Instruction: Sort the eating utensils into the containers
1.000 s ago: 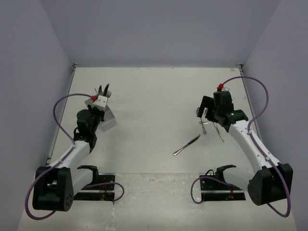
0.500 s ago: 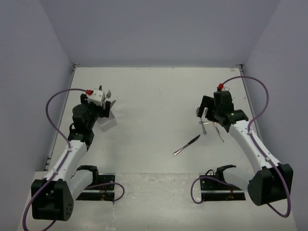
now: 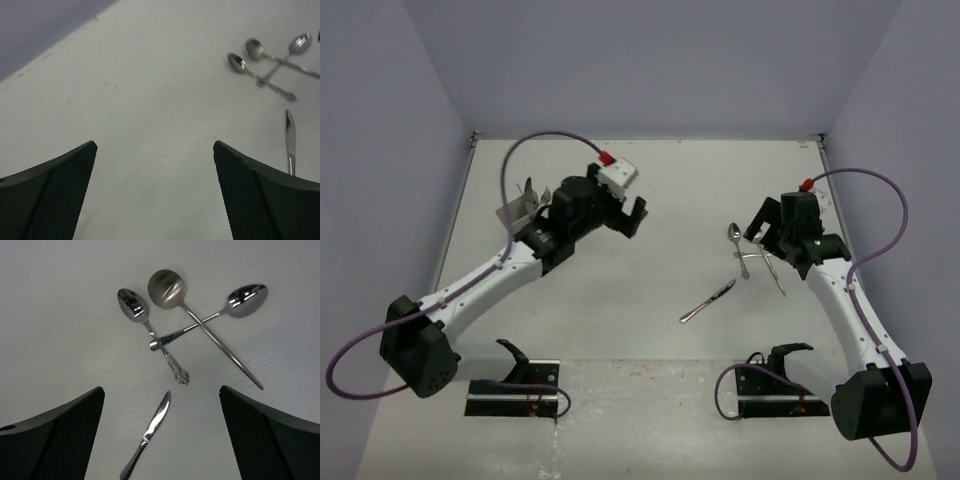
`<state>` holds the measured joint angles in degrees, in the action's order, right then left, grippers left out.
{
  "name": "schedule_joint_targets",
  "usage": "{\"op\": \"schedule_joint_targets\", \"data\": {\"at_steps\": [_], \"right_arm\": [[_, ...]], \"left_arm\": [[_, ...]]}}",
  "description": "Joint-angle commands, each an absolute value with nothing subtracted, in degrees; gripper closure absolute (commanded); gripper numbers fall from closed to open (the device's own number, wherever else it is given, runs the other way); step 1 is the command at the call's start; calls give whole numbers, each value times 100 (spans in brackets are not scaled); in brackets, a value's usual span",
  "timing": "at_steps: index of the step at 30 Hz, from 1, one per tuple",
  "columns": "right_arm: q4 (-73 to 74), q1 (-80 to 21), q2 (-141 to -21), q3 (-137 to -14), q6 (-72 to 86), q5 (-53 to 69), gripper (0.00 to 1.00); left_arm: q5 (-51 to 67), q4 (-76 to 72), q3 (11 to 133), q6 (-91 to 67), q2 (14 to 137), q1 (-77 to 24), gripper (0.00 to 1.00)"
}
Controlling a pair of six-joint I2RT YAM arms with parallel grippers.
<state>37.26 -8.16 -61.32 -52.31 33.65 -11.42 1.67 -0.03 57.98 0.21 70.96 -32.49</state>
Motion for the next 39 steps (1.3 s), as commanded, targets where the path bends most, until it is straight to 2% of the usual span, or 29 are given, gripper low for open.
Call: {"op": "schedule_joint_targets", "data": {"at_steps": [1,4,9,16,23,27,30,31,34,35,36,39], "right_arm": [[4069,-520,-6029,-5177,3990,-1380,1],[4113,-361,-5994,-5264,4148,-1222,1],[4262,-352,-6003,-5440,4043,-1300,1],[4394,-352,-6021,-5458,3947,-1398,1],[4395,-352,-6003,-5370,3832,-1512,1],[4395,-360,-6012,-5379,3806,-1521,1],[4403,-352,-6029,-5361,3788,-1573,1],[4395,-352,-6038,-5361,3788,-1591,1],[4395,-360,-6038,-5370,3788,-1600,1],[4403,-360,-6029,-5370,3788,-1617,1],[4395,-352,-6021,-5370,3788,-1626,1],[4395,-352,-6003,-5370,3788,-1661,1]], "left_arm": [[-44,931,6116,351,7794,-4436,0],[-184,1142,6511,396,8908,-5254,0],[-674,1222,7135,299,9921,-6282,0],[-887,1415,8041,-158,11283,-6574,0],[-711,1538,8323,-132,11838,-6741,0],[-905,1714,8350,-62,11997,-6899,7],[-861,1854,8323,-62,12067,-6943,28],[-844,1924,8332,-79,12111,-6961,45],[-607,2153,8227,-210,12103,-6952,60],[-537,2214,8174,-246,12076,-6961,60],[-536,2224,8061,-333,12050,-6952,67],[-571,2557,8085,-483,12128,-6943,73]]}}
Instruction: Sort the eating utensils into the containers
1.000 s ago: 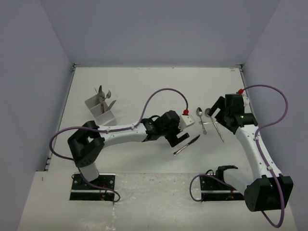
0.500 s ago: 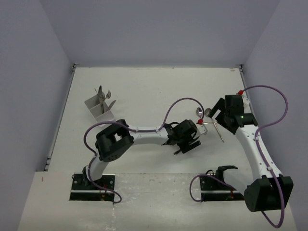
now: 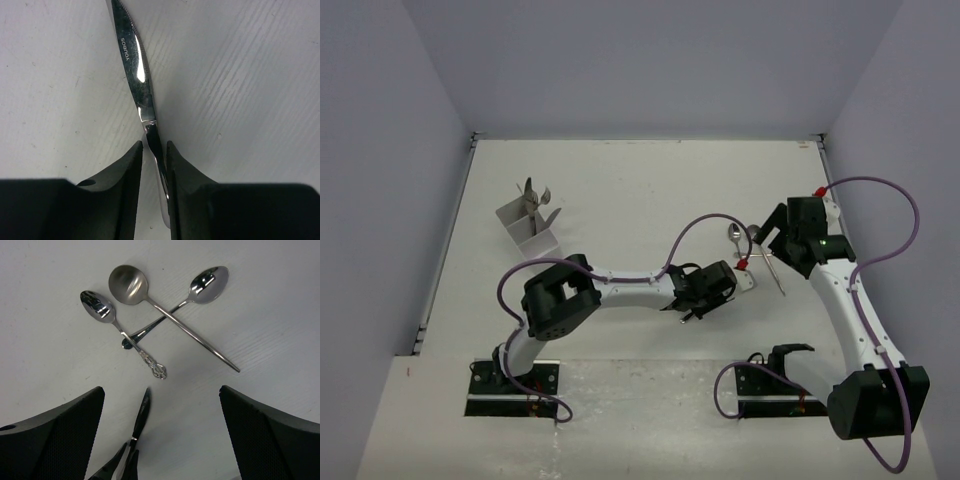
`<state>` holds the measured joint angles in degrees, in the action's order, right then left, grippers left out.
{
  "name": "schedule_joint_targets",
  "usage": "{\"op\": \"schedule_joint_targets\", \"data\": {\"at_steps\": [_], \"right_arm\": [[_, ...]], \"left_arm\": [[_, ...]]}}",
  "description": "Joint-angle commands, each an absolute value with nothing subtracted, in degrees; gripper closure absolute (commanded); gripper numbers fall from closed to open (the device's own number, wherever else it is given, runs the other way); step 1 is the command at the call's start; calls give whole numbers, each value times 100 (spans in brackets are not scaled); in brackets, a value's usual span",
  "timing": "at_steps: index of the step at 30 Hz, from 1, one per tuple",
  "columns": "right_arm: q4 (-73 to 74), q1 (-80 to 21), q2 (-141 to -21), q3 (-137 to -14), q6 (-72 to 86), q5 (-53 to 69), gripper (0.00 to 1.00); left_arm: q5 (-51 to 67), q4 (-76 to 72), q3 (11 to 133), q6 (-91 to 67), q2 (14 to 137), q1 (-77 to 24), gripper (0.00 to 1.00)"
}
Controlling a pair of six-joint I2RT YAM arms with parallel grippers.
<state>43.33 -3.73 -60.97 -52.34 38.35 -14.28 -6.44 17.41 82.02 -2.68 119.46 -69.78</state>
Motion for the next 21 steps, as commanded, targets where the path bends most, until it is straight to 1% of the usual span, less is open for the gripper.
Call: {"op": "schedule_joint_targets", "data": {"at_steps": [1,2,3,6,7,8,14,18,21], "right_arm": [[4395,-352,-5994,-5361,3788,-1661,1],[4386,-352,-5994,-5353,3788,-1679,1],[4394,-352,-5985,-5344,3779,-1705,1],[4368,-352,-5959,-5335,3771,-1696,1],[4359,-360,-5933,-5318,3762,-1705,1],[4342,-352,-5915,-5300,3762,-1696,1],[4166,-352,-5792,-5230,3709,-1652,1],[4079,-360,-5696,-5203,3665,-1626,1],[4061,-352,-5660,-5186,3630,-1608,1]], "left_arm": [[-589,2706,8103,-501,12155,-6943,74],[-589,2733,8086,-527,12173,-6935,74],[-537,2759,8077,-553,12208,-6926,81],[-229,2874,8007,-641,12226,-6856,86],[-237,2804,7946,-668,12199,-6803,92],[-281,2752,7815,-711,12164,-6768,100],[-378,2120,7603,-791,11550,-6407,100],[-562,1233,7278,-581,10655,-6337,100],[-808,1002,7093,-431,10197,-6267,100]]}}
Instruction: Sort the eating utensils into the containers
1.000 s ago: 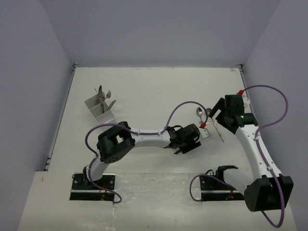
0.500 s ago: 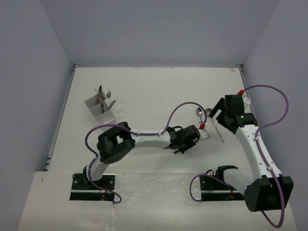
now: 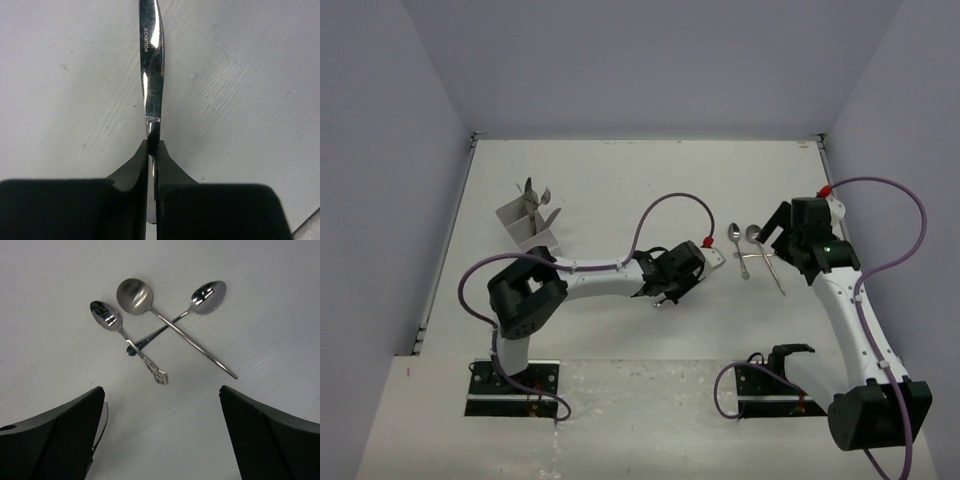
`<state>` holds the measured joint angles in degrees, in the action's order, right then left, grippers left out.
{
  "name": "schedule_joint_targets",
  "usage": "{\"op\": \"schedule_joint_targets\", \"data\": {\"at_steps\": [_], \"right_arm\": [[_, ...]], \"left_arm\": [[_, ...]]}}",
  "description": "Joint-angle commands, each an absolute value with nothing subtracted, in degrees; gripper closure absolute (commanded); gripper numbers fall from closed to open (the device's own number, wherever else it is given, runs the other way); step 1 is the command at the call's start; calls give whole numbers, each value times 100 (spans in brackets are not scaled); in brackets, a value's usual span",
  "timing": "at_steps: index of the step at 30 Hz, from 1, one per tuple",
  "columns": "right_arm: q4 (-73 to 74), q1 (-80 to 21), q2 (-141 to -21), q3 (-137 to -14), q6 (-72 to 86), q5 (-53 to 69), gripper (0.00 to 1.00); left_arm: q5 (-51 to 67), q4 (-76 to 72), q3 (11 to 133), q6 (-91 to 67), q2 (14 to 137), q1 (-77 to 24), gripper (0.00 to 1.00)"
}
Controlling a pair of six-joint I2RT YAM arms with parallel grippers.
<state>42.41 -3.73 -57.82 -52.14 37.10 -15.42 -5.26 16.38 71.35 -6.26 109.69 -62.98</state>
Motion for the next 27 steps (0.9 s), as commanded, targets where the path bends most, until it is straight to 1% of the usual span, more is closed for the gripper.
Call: {"op": "schedule_joint_targets", "data": {"at_steps": [1,4,7,9,10,11,12,13,14,15,16,17,18,20,22,23,24,26,27], "right_arm": [[4061,-352,-5625,-5186,3630,-1600,1],[4043,-360,-5555,-5159,3630,-1661,1],[3982,-352,-5537,-5142,3604,-1644,1],[3955,-352,-5546,-5150,3586,-1617,1],[3938,-360,-5563,-5150,3586,-1617,1],[3894,-360,-5572,-5142,3586,-1617,1],[3859,-360,-5581,-5133,3560,-1591,1],[3841,-360,-5598,-5124,3551,-1582,1],[3815,-352,-5651,-5124,3542,-1582,1],[3823,-352,-5686,-5150,3533,-1582,1],[3823,-360,-5721,-5168,3525,-1565,1],[3841,-352,-5783,-5203,3516,-1564,1],[3841,-352,-5809,-5212,3507,-1547,1],[3876,-352,-5862,-5247,3489,-1582,1],[3893,-352,-5897,-5264,3481,-1643,1],[3894,-360,-5906,-5273,3480,-1670,1],[3894,-360,-5915,-5282,3472,-1679,1],[3902,-352,-5933,-5317,3463,-1714,1],[3911,-352,-5967,-5335,3437,-1679,1]], "left_arm": [[-913,967,7058,-431,10108,-6188,100],[-1404,705,6673,-430,9669,-5890,100],[-1344,624,6382,-439,9194,-5486,100],[-1949,476,6180,-335,8766,-5292,100],[-2534,370,5909,-299,8597,-5221,100],[-2688,221,5750,-99,8204,-5134,100],[-2846,-285,5583,-10,7974,-4950,100],[-2969,-525,5190,261,7754,-4818,100],[-2901,-806,4959,742,7273,-4712,100],[-2796,-1487,4713,982,6999,-4406,100],[-2473,-1781,4198,1176,6752,-4229,100],[-2209,-2063,3958,1482,6263,-4054,100],[-2015,-2448,3764,1581,6040,-3678,100],[-1382,-2565,3446,1818,5514,-3185,100],[-959,-2897,3086,2125,5153,-2710,100],[-862,-2900,2920,2170,5072,-2707,100],[-783,-3214,2657,2188,5019,-2315,100],[-344,-3496,2436,2014,4975,-1839,100],[49,-3759,2287,1873,5009,-1324,100]]}}
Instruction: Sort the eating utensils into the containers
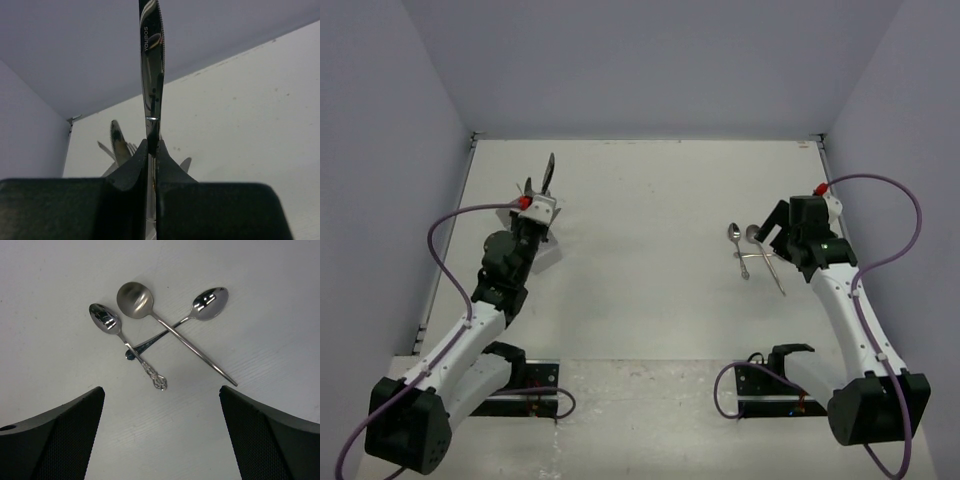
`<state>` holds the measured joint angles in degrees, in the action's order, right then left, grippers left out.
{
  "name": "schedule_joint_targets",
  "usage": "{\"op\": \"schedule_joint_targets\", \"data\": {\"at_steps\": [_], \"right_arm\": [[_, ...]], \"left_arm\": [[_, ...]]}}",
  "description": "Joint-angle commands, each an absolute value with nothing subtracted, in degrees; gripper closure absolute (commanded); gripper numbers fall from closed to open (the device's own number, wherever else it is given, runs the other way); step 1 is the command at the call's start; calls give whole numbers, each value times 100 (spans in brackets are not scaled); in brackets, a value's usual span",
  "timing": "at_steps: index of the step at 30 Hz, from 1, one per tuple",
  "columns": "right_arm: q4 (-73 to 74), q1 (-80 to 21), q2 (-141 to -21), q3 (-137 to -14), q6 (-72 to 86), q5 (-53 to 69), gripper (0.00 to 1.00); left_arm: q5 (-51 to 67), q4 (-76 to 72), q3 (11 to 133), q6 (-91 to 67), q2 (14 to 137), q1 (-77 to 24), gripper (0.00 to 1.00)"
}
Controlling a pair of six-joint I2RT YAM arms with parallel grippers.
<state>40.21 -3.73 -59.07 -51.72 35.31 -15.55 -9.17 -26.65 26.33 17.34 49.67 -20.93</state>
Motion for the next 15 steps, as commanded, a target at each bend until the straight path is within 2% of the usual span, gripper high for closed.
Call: {"op": "schedule_joint_targets", "data": {"at_steps": [1,5,10,15], "right_arm": [[3955,-360,-5985,-5352,3419,-1566,1],[3964,-360,-6064,-5370,3340,-1503,1],[3929,-352,-6108,-5388,3278,-1389,1],[3929,-360,-6091,-5449,3261,-1371,1]], "left_arm": [[314,-3762,2294,1663,5114,-1083,100],[800,-4040,2207,1608,5378,-405,100],[1186,-4789,1986,1547,5790,-203,100],[1134,-4605,2110,1565,6257,-123,100]]}}
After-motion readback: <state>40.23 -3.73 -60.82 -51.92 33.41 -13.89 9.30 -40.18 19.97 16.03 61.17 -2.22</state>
